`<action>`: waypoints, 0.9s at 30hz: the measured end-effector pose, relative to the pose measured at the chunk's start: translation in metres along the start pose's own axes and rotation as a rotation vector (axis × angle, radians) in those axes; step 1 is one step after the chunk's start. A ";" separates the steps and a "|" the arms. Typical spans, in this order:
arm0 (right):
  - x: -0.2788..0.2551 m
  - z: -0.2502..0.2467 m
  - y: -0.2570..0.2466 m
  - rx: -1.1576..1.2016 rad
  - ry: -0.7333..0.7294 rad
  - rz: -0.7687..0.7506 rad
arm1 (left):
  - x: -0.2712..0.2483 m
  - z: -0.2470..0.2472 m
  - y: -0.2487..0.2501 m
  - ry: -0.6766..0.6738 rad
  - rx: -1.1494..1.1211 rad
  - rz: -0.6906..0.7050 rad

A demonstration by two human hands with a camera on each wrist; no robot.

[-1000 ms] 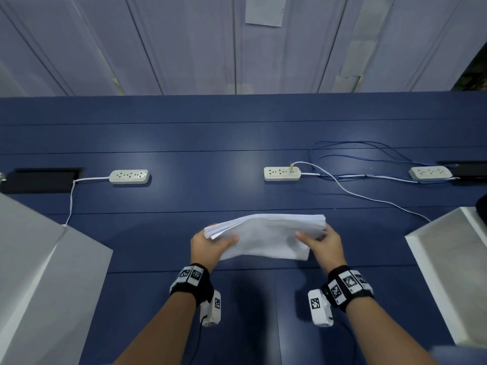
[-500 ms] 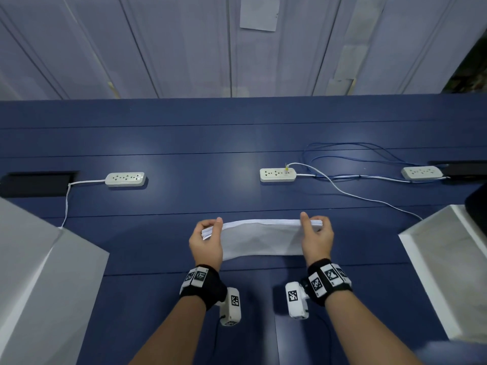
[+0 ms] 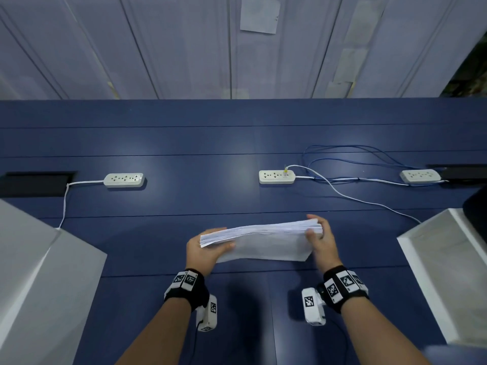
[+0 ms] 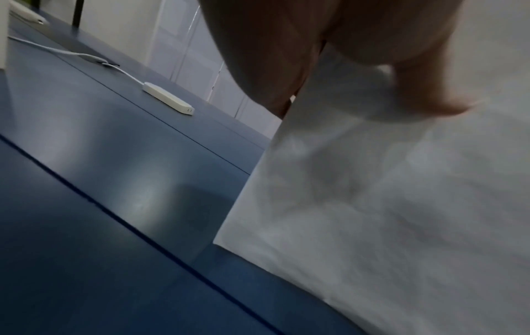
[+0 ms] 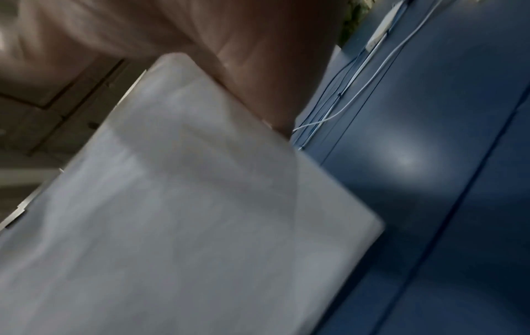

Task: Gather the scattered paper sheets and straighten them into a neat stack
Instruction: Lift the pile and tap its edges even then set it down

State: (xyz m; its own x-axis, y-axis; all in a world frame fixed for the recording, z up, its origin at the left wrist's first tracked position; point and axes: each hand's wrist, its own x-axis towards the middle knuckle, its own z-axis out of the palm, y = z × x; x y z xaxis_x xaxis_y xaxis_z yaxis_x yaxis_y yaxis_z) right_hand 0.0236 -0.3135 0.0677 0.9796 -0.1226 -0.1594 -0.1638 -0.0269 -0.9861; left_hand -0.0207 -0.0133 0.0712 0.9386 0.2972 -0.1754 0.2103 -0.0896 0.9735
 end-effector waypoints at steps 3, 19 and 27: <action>-0.001 -0.008 0.002 -0.086 -0.079 0.038 | 0.005 0.003 0.004 0.066 -0.005 -0.075; -0.012 0.024 -0.014 -0.025 0.163 0.030 | 0.004 0.013 0.016 0.152 -0.144 -0.025; 0.000 0.047 -0.028 -0.007 0.417 0.068 | 0.008 0.015 0.019 0.160 -0.118 -0.011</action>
State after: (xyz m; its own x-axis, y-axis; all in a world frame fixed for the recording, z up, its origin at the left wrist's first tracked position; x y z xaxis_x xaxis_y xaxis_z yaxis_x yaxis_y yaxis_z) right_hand 0.0334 -0.2662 0.0934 0.8355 -0.5156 -0.1900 -0.2284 -0.0114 -0.9735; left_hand -0.0052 -0.0269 0.0862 0.8787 0.4461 -0.1701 0.1783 0.0238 0.9837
